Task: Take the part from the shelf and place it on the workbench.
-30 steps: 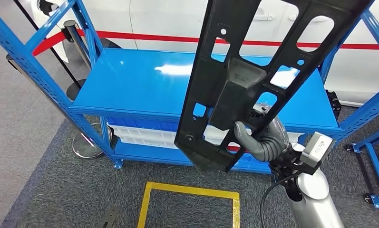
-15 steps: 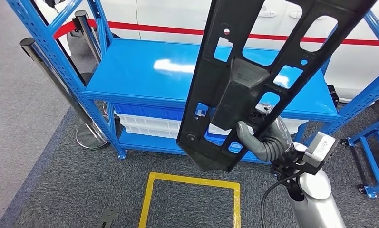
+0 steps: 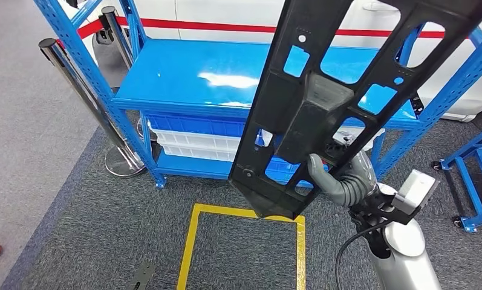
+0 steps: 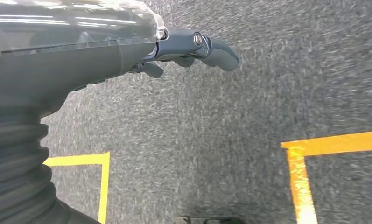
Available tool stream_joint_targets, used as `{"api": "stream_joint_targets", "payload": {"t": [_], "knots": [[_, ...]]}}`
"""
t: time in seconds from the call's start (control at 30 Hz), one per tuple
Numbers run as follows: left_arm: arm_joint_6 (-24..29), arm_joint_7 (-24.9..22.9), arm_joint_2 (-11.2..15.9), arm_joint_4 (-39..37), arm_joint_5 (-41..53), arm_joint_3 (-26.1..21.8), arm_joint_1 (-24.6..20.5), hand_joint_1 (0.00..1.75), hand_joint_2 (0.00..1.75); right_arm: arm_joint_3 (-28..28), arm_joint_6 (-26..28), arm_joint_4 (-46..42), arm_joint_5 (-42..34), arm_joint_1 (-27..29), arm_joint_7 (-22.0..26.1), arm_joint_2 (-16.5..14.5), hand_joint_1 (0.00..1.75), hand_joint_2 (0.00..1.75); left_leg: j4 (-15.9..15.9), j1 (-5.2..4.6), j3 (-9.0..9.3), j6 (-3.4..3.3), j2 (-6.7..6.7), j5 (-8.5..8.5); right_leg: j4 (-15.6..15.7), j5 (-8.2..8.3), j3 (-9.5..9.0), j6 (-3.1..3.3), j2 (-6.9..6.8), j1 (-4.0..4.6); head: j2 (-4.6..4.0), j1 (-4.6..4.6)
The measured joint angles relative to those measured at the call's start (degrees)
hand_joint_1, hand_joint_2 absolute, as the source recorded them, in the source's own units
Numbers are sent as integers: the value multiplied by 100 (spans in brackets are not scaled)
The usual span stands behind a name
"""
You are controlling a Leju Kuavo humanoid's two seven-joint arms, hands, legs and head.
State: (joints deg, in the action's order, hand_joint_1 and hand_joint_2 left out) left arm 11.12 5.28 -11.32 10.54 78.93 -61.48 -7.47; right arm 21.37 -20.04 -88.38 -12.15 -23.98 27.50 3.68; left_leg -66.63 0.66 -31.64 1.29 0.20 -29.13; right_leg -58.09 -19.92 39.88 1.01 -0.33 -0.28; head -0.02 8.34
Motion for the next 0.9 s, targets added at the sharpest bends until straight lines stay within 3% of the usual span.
{"api": "stream_joint_targets", "payload": {"t": [0.07,0.1,0.17,0.2,0.23,0.3,0.33,0.37,0.4,0.43,0.47,0.5,0.57,0.6,0.67,0.73,0.77,0.83,0.87,0.9], "knots": [[-7,-5,0,0,19,30,-38,0,175,-41,5,-63,3,32,10,14,175,175,791,-22,527,-50,-18,-146,5,132,64,-58,-2,8,0,-2],[-10,-8,-1,0,24,43,-51,0,175,-58,8,-88,4,45,15,19,175,175,991,-40,625,-80,-26,-210,37,207,67,-93,-7,5,0,-3],[-15,-13,-5,-2,25,59,-55,0,175,-78,16,-109,4,82,21,36,175,175,1047,-44,547,-153,-20,-100,113,312,74,-167,-2,-10,0,-3],[-17,-16,-9,-3,25,64,-55,0,175,-88,19,-112,5,106,21,49,175,175,1054,-36,482,-202,-5,-22,76,216,115,-201,8,-20,0,-3],[-17,-19,-11,-4,25,66,-54,0,175,-98,21,-113,5,129,20,64,175,175,1065,-26,401,-245,12,68,-80,-24,183,-231,17,-28,0,-3],[-17,-23,-11,-4,25,67,-56,0,175,-114,23,-115,6,153,20,90,175,175,1060,-26,199,-296,31,246,-737,-714,356,-276,25,-46,0,-4],[-16,-23,-11,-4,25,67,-56,0,175,-118,24,-115,6,161,20,98,175,175,1050,-30,83,-300,34,335,-1150,-960,421,-294,25,-49,0,-3],[-16,-23,-11,-4,25,68,-56,0,175,-119,24,-115,6,170,20,106,175,175,1032,-32,-40,-296,35,419,-1492,-1031,439,-305,25,-49,0,-3],[-16,-23,-11,-4,25,68,-56,0,175,-120,24,-115,6,180,20,110,175,175,1005,-34,-170,-287,37,498,-1702,-954,387,-308,25,-49,0,-3],[-16,-23,-11,-4,25,69,-55,0,175,-120,24,-115,6,187,20,113,175,175,971,-35,-299,-274,39,568,-1717,-784,239,-302,25,-49,0,-3],[-16,-23,-11,-4,25,69,-56,0,175,-120,24,-115,6,191,20,115,175,175,935,-35,-416,-259,39,631,-1531,-629,-11,-286,26,-48,0,-3],[-16,-23,-13,-5,25,69,-57,0,175,-121,23,-120,7,188,20,117,175,175,898,-39,-513,-238,37,686,-1155,-624,-360,-261,28,-39,0,-3],[-15,-10,-15,-5,22,69,-61,0,175,-124,20,-145,13,177,28,119,175,175,860,-48,-618,-185,30,781,-294,-890,-991,-194,30,-9,0,-1],[-11,3,-15,-5,20,69,-62,0,175,-127,18,-156,17,168,38,120,175,175,867,-45,-635,-151,28,832,-28,-1019,-1154,-153,29,13,0,0],[2,28,-15,-5,19,70,-58,0,175,-131,14,-161,23,162,56,121,175,175,909,-35,-646,-75,25,926,86,-979,-1157,-63,19,24,0,-1],[15,37,-15,-5,19,70,-43,0,175,-132,8,-159,26,162,61,121,175,175,783,-24,-736,-9,14,757,110,-857,-1071,32,5,3,0,1],[19,38,-15,-5,19,70,-37,0,175,-132,6,-158,27,164,61,121,175,175,546,-15,-830,20,9,520,116,-794,-1011,67,-2,-8,0,2],[21,38,-16,-5,19,71,-29,0,175,-132,4,-158,28,169,61,121,175,175,-241,-2,-1072,68,7,-8,110,-682,-871,102,-3,0,0,2],[21,38,-16,-5,19,71,-27,0,175,-132,4,-158,29,177,61,121,175,175,-616,0,-1160,84,7,-143,105,-627,-798,101,-3,5,0,2],[21,38,-17,-4,19,71,-24,0,175,-131,3,-158,30,185,61,121,175,175,-807,0,-1155,89,7,-129,98,-577,-730,95,-2,8,0,1]]}}
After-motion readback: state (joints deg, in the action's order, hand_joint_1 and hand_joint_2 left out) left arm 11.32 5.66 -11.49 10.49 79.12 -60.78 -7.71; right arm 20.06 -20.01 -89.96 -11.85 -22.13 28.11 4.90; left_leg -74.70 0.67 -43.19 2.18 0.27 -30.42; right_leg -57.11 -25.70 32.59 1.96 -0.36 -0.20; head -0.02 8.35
